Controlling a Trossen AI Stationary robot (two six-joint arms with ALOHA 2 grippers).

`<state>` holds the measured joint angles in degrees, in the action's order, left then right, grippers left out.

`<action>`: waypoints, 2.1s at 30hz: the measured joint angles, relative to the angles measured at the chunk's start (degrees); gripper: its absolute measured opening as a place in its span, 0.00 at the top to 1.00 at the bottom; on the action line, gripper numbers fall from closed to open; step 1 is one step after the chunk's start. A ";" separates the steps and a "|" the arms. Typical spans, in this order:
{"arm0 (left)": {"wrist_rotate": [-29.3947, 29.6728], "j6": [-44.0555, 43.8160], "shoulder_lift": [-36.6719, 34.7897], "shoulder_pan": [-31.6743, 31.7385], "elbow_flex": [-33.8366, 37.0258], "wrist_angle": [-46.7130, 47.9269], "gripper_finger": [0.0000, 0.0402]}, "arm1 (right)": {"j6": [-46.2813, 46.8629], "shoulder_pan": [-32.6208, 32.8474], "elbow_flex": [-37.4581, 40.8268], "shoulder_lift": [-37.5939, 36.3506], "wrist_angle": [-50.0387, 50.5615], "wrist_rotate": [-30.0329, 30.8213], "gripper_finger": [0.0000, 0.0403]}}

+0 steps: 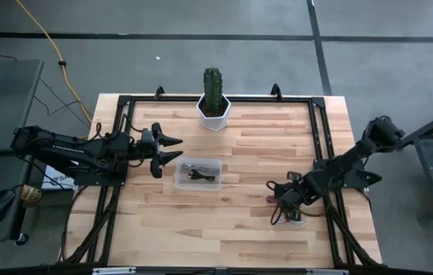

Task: Pick and place USB-C Cables
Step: Put the pink charger cable into the transparent bin

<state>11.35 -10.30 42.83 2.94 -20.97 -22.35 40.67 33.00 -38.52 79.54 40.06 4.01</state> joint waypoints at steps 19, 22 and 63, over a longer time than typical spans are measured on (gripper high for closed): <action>0.00 -0.01 0.00 0.00 0.00 0.22 0.53 | -1.88 0.02 -0.17 6.75 -0.73 0.88 0.73; 0.00 -0.02 0.00 0.00 0.00 0.22 0.53 | -1.76 0.02 -0.17 6.78 -0.98 0.23 0.81; -0.35 -0.62 0.02 0.00 0.00 -0.17 0.53 | -44.83 -24.87 16.73 -9.67 -91.76 6.67 1.00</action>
<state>11.00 -10.92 42.85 2.94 -20.97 -22.52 -4.16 8.12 -21.80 69.87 -51.70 10.68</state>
